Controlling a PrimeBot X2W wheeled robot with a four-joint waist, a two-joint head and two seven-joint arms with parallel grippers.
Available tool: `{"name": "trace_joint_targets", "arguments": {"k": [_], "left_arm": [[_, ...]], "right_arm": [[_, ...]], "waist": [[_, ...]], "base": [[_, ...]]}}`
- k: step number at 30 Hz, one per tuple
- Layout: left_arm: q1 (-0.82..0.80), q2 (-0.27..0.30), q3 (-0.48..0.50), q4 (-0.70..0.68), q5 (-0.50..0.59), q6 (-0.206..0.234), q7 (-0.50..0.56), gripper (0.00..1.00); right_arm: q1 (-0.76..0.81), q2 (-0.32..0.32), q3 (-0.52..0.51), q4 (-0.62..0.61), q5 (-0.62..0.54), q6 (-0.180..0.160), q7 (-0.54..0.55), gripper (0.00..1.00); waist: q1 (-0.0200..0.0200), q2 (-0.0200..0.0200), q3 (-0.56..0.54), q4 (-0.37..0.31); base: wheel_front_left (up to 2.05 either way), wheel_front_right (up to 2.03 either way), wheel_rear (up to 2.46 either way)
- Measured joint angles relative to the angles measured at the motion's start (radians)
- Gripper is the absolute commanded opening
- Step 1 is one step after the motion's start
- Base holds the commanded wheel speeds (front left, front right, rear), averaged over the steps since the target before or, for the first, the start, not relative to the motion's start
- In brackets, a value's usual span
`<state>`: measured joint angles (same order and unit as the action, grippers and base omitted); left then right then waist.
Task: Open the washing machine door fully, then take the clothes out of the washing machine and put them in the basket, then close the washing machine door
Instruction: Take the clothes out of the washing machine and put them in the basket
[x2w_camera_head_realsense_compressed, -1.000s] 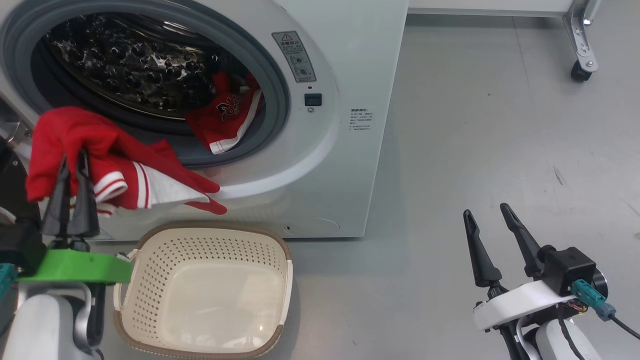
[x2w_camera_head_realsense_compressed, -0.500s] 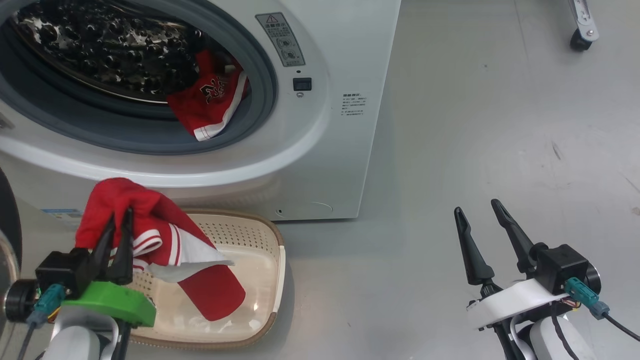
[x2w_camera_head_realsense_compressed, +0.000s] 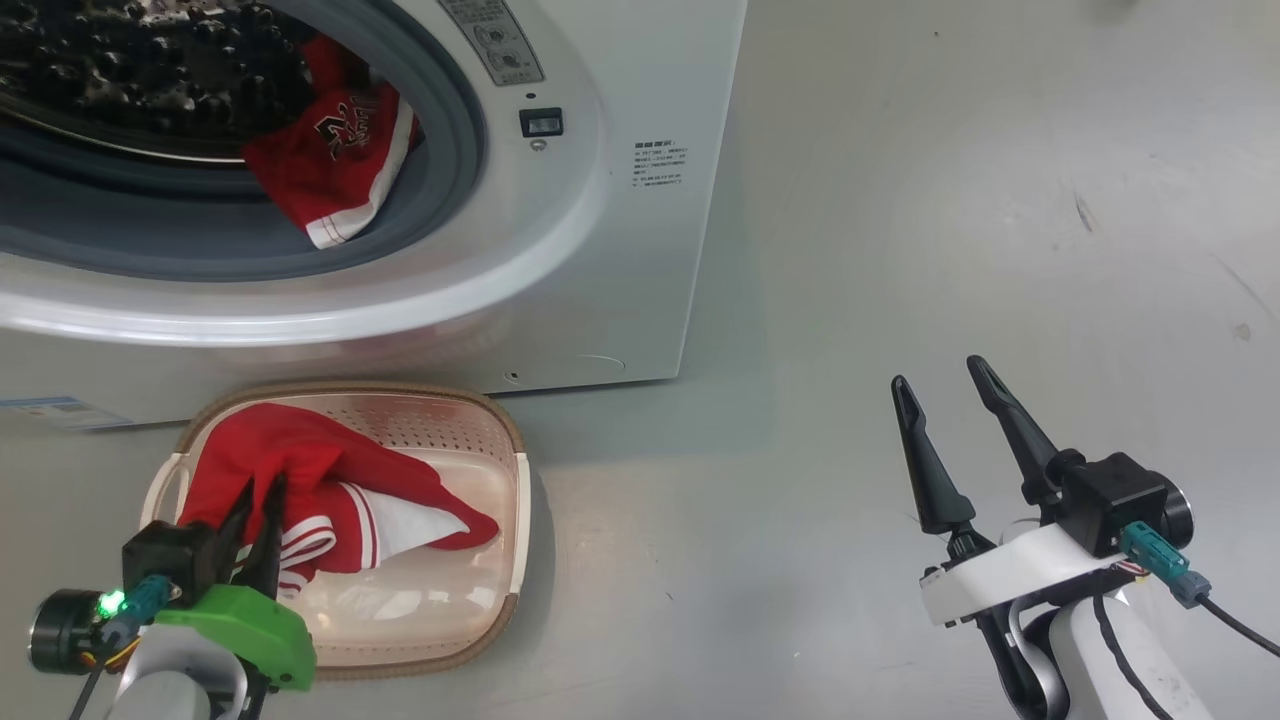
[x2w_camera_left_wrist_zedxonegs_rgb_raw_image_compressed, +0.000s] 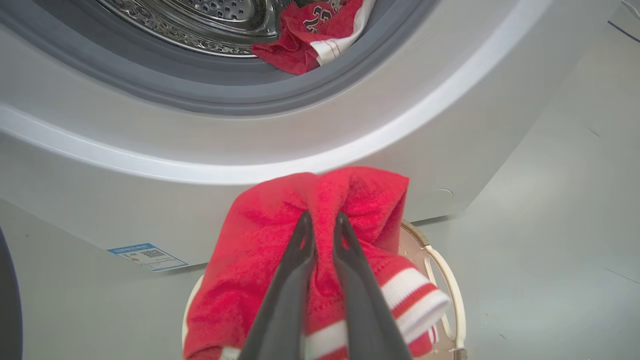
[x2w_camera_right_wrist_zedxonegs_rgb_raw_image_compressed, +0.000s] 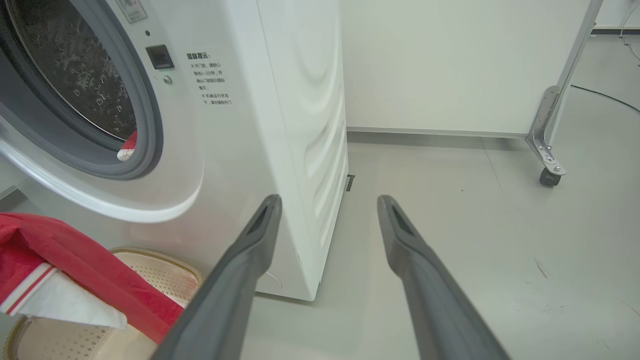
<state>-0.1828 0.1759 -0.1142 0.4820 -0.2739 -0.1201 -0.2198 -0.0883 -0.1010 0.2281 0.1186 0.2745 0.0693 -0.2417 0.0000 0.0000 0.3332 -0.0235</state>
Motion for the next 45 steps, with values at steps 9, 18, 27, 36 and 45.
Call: {"name": "trace_joint_targets", "arguments": {"k": [9,18,27,36,45], "left_arm": [[-0.067,0.032,-0.011,0.104,0.013,-0.001,0.016,0.00],[-0.117,0.059,-0.016,0.216,0.040,-0.001,0.034,0.00],[-0.175,0.051,-0.010,0.299,0.028,-0.001,0.034,0.00],[-0.210,0.044,-0.014,0.370,0.028,-0.001,0.023,0.00],[-0.238,0.022,-0.014,0.449,0.016,-0.001,0.010,1.00]], "right_arm": [[-0.033,0.007,0.005,-0.014,-0.006,0.000,0.000,1.00],[-0.055,0.014,0.009,-0.015,-0.006,-0.002,0.000,1.00],[-0.072,0.020,0.004,-0.014,-0.006,-0.010,-0.001,1.00],[-0.075,0.021,0.003,-0.004,-0.013,-0.010,-0.002,1.00],[-0.089,0.021,-0.001,0.011,-0.014,-0.011,-0.002,1.00]], "waist": [[0.0000,0.0000,0.076,-0.053],[0.0000,0.0000,0.146,-0.115],[0.0000,0.0000,0.193,-0.149],[0.0000,0.0000,0.197,-0.152],[0.0000,0.0000,0.186,-0.138]], "base": [[0.00,0.00,0.00],[0.00,0.00,0.00],[0.00,0.00,0.00],[0.00,0.00,0.00],[0.00,0.00,0.00]]}}
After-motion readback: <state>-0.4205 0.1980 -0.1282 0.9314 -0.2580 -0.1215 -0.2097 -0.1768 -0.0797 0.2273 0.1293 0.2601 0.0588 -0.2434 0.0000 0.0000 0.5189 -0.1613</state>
